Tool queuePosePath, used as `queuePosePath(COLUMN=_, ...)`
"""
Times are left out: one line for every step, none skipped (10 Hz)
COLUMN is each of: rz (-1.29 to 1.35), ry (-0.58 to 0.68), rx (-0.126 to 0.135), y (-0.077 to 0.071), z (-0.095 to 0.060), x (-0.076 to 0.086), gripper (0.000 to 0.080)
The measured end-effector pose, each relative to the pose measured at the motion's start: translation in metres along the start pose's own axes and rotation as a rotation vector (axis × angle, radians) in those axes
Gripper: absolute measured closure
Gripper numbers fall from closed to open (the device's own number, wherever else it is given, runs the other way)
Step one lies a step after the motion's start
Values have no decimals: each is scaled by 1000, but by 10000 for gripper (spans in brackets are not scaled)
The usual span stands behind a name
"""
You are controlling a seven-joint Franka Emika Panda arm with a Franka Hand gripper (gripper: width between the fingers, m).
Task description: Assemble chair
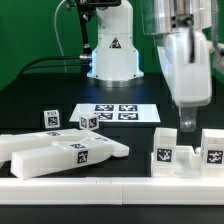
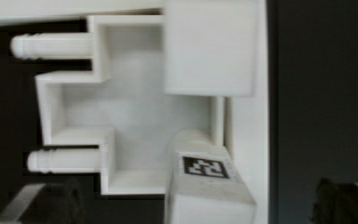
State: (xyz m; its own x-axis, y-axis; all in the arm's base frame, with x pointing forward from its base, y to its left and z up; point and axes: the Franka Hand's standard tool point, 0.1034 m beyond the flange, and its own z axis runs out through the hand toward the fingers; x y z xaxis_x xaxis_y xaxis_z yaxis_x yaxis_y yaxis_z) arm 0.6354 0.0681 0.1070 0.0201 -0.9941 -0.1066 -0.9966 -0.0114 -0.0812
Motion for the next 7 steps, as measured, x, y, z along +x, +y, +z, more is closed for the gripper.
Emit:
queuePosePath(rz=-100, ry=-2, rx=-9, y=11, z=1, x=-5, gripper=151)
queuePosePath(rz=-140, ry=-2, rx=-17, y=16, z=2, x=-10, gripper=151)
queuePosePath(rz=-186, ry=-1, rx=-19, y=17, z=3, x=-16, gripper=151)
queuePosePath(rz=-283, ry=-1, rx=-19, y=17, z=3, x=-14, gripper=151)
queuePosePath(rz=-329, ry=-1, rx=-20, y=17, z=3, x=-13, gripper=151)
queuePosePath(rz=-423, ry=-2, rx=-20, y=17, z=3, x=-13, gripper=151)
queuePosePath(rz=-516, ry=-3, rx=-21, y=17, z=3, x=-13, gripper=151)
